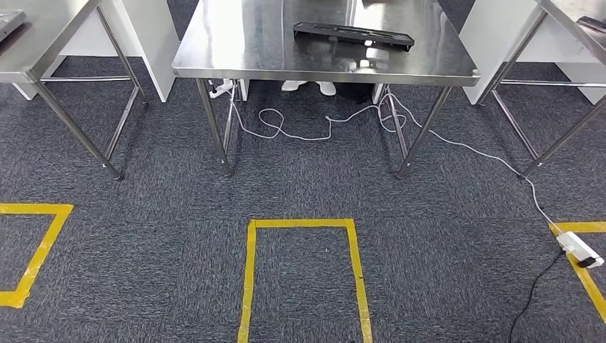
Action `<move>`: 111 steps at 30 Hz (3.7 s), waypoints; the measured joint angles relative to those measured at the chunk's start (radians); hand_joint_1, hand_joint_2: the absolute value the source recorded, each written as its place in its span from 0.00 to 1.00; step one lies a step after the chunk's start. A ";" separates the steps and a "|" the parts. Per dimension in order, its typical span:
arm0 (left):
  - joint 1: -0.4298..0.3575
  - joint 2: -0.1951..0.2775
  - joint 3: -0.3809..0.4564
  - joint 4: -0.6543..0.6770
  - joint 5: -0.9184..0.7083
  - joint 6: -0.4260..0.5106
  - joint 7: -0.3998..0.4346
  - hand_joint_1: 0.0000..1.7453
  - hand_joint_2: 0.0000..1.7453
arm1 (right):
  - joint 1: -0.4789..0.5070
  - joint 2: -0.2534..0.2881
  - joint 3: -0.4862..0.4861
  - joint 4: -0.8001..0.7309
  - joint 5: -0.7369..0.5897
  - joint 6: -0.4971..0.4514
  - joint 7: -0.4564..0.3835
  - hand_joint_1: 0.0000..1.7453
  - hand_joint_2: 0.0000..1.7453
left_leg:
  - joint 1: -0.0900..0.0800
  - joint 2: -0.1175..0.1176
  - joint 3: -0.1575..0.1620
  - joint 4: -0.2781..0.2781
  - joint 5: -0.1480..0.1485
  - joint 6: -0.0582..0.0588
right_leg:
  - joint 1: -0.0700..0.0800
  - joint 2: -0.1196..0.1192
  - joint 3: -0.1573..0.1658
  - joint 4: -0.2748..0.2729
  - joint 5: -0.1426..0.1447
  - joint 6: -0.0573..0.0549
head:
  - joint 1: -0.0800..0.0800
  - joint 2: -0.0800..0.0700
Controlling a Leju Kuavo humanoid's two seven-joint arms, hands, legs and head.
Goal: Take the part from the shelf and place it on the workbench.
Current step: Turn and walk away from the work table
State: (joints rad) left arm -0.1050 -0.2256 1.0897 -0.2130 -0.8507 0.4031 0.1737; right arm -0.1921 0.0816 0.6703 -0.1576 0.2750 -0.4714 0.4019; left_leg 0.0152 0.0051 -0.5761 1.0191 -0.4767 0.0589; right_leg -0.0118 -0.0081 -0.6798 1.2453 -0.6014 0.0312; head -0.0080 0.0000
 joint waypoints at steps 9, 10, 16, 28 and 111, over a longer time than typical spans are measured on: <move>0.002 0.008 -0.015 0.000 -0.018 -0.028 -0.017 0.00 0.00 | 0.026 -0.003 -0.025 0.000 -0.034 -0.030 -0.036 0.00 0.00 | -0.002 0.005 -0.077 -0.007 0.094 -0.040 | 0.012 0.009 0.245 -0.287 0.046 0.008 | 0.000 0.000; 0.003 0.010 -0.015 0.000 -0.017 -0.032 -0.025 0.00 0.00 | 0.032 -0.003 -0.028 0.000 -0.039 -0.033 -0.040 0.00 0.00 | -0.001 0.004 -0.079 -0.008 0.093 -0.046 | 0.007 0.007 0.237 -0.287 0.052 -0.002 | -0.002 0.000; 0.009 0.019 -0.010 0.000 0.025 -0.057 -0.068 0.00 0.00 | 0.066 -0.008 -0.058 0.000 -0.067 -0.057 -0.083 0.00 0.00 | 0.005 -0.003 -0.146 0.267 -0.116 -0.067 | 0.000 -0.002 0.197 -0.288 0.095 -0.052 | -0.007 0.000; 0.017 0.023 -0.010 0.001 0.021 -0.073 -0.097 0.00 0.00 | 0.088 -0.019 -0.077 -0.001 -0.074 -0.065 -0.104 0.00 0.00 | 0.009 -0.003 0.065 -0.051 -0.011 -0.021 | 0.011 0.002 0.107 -0.183 0.072 -0.018 | 0.000 0.000; 0.039 0.054 -0.130 0.012 -0.163 -0.097 -0.057 0.00 0.00 | 0.127 0.019 -0.250 -0.004 -0.238 -0.049 -0.129 0.00 0.00 | 0.013 -0.012 -0.033 0.199 -0.111 -0.067 | -0.011 0.069 0.145 -0.248 0.130 -0.034 | 0.013 0.000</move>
State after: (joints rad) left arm -0.0660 -0.1712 0.9599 -0.2014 -1.0136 0.3059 0.1163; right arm -0.0652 0.1011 0.4199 -0.1621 0.0368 -0.5199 0.2731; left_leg 0.0284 -0.0065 -0.6095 1.2181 -0.5875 -0.0078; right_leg -0.0228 0.0612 -0.5350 0.9975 -0.4714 -0.0027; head 0.0054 -0.0004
